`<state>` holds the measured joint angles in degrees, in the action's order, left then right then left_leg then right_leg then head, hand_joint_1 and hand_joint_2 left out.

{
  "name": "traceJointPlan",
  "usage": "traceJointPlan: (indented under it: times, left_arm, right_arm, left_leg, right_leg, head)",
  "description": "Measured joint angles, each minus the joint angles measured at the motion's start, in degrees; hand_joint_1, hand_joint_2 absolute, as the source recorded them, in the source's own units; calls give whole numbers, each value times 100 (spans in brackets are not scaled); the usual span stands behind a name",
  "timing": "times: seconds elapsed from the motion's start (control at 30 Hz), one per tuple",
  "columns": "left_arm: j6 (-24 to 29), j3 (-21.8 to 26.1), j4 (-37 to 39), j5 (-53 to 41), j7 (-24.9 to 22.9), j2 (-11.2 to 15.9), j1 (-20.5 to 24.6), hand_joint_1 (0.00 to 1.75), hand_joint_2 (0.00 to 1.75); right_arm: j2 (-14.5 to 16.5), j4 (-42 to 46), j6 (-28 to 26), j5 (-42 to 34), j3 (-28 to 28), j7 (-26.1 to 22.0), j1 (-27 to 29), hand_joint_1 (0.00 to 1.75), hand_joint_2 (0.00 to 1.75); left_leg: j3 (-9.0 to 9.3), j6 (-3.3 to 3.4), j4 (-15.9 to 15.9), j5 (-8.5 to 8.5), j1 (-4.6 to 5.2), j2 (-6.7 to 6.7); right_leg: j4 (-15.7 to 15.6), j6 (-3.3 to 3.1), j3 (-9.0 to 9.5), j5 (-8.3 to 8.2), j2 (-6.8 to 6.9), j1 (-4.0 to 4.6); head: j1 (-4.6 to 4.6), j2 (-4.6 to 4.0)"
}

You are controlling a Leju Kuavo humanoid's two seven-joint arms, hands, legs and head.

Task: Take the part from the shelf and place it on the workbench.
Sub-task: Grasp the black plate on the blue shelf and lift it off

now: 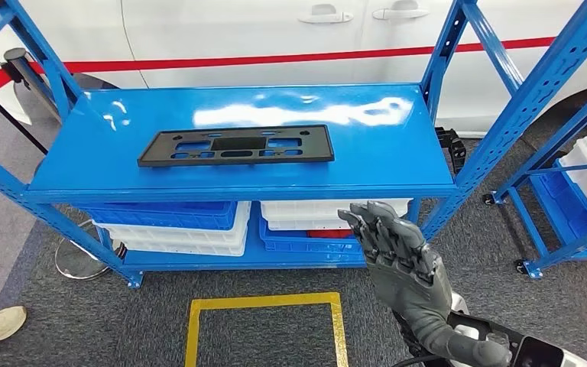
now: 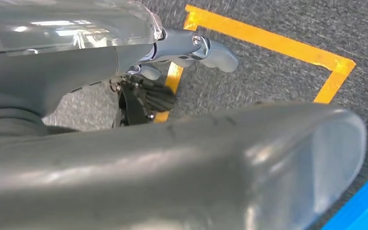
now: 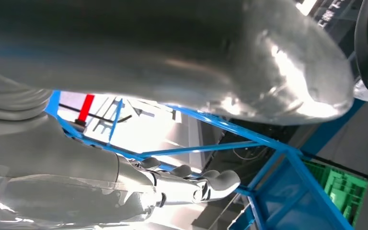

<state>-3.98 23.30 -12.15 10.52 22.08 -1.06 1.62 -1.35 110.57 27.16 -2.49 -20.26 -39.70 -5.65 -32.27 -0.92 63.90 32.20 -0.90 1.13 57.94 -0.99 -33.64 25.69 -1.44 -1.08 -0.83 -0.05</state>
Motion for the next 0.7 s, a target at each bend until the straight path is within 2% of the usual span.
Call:
traceJointPlan:
  times: [0.07, 0.1, 0.13, 0.17, 0.2, 0.23, 0.27, 0.3, 0.4, 0.47, 0.5, 0.57, 0.6, 0.63, 0.67, 0.7]
  left_arm:
    - [0, 14, 0, -1, 8, -3, -1, 0, 0]
    - [-1, 25, 0, -3, 10, -3, -8, 0, 0]
    - [-3, 35, 0, -5, 12, -3, -17, 0, 0]
    - [-6, 44, 0, -8, 15, -1, -25, 0, 0]
    - [-10, 51, 0, -9, 19, 2, -32, 0, 0]
    - [-14, 57, 1, -10, 21, 4, -35, 0, 0]
    - [-16, 65, 1, -10, 26, 7, -34, 0, 0]
    - [-17, 73, 2, -11, 31, 8, -31, 0, 0]
    - [-16, 87, 2, -10, 48, 10, -28, 0, 0]
    - [-15, 93, 2, -2, 64, 11, -34, 0, 0]
    - [-16, 98, 2, 2, 70, 13, -36, 0, 0]
    - [-17, 119, 2, 8, 79, 20, -32, 0, 0]
    - [-18, 131, 2, 10, 81, 24, -32, 0, 0]
    - [-19, 143, 2, 12, 82, 27, -34, 0, 0]
    - [-20, 154, 2, 14, 83, 28, -36, 0, 0]
    - [-21, 162, 2, 15, 83, 29, -39, 0, 0]
  right_arm:
    - [-14, -34, 22, -20, -36, -1, -13, 0, 0]
    - [-21, -54, 30, -22, -51, -1, -14, 0, 0]
    - [-28, -70, 36, -26, -63, -1, -15, 0, 0]
    - [-34, -84, 42, -32, -74, -1, -16, 0, 0]
    - [-38, -96, 47, -39, -82, -1, -19, 0, 0]
    - [-41, -107, 50, -46, -89, -1, -25, 0, 0]
    - [-44, -116, 48, -49, -96, -1, -31, 0, 0]
    - [-46, -124, 42, -45, -103, -1, -37, 0, 0]
    - [-52, -135, 17, -30, -115, 1, -43, 0, 0]
    - [-58, -136, 5, -25, -121, -1, -49, 0, 0]
    - [-63, -139, 1, -22, -124, -2, -50, 0, 0]
    - [-78, -155, -1, -21, -130, -5, -49, 0, 0]
    - [-86, -167, -1, -21, -132, -6, -47, 0, 0]
    - [-91, -178, -1, -22, -135, -7, -46, 0, 0]
    - [-95, -185, -1, -22, -137, -8, -46, 0, 0]
    - [-96, -189, -1, -24, -138, -8, -47, 0, 0]
  left_leg:
    - [-475, -41, 777, 238, -7, -34]
    - [-653, -57, 1005, 238, -10, -41]
    - [-734, -67, 1028, 120, -12, -48]
    - [-702, -69, 818, -111, -14, -56]
    - [-592, -62, 454, -395, -16, -63]
    - [-459, -47, 90, -607, -9, -67]
    - [-338, -17, -226, -732, 1, -69]
    - [-270, 16, -402, -764, 14, -69]
    - [-218, 127, -506, -697, 21, -70]
    - [-157, 196, -555, -678, 2, -73]
    - [-128, 226, -573, -665, -3, -77]
    - [-84, 268, -577, -621, 2, -80]
    - [-55, 274, -576, -594, 4, -79]
    - [-14, 273, -574, -562, 5, -76]
    - [37, 265, -572, -526, 6, -73]
    - [97, 252, -571, -484, 6, -70]
  right_leg:
    - [-6, -35, 71, 61, 40, 6]
    - [-6, -38, 109, 94, 51, 9]
    - [-4, -36, 153, 129, 54, 10]
    - [0, -29, 206, 170, 54, 10]
    - [4, -17, 263, 215, 53, 10]
    - [13, 6, 310, 261, 52, 21]
    - [26, 35, 337, 303, 49, 31]
    - [33, 66, 345, 331, 47, 39]
    - [30, 152, 356, 383, 54, 38]
    - [264, 208, 269, 514, 76, 29]
    - [551, 229, 121, 638, 86, 22]
    - [1299, 254, -332, 883, 95, 20]
    - [1559, 260, -525, 905, 97, 18]
    - [1635, 260, -632, 818, 101, 17]
    - [1502, 251, -635, 626, 105, 18]
    - [1181, 234, -541, 359, 110, 19]
  head:
    - [-7, 1]
    - [-8, 1]
    - [-9, 1]
    - [-9, 1]
    - [-9, 1]
    - [-7, 1]
    - [-8, 1]
    - [-5, 1]
    - [-2, 1]
    - [0, 1]
    - [0, 1]
    - [0, 1]
    - [0, 1]
    - [0, 1]
    - [0, 1]
    - [1, 1]
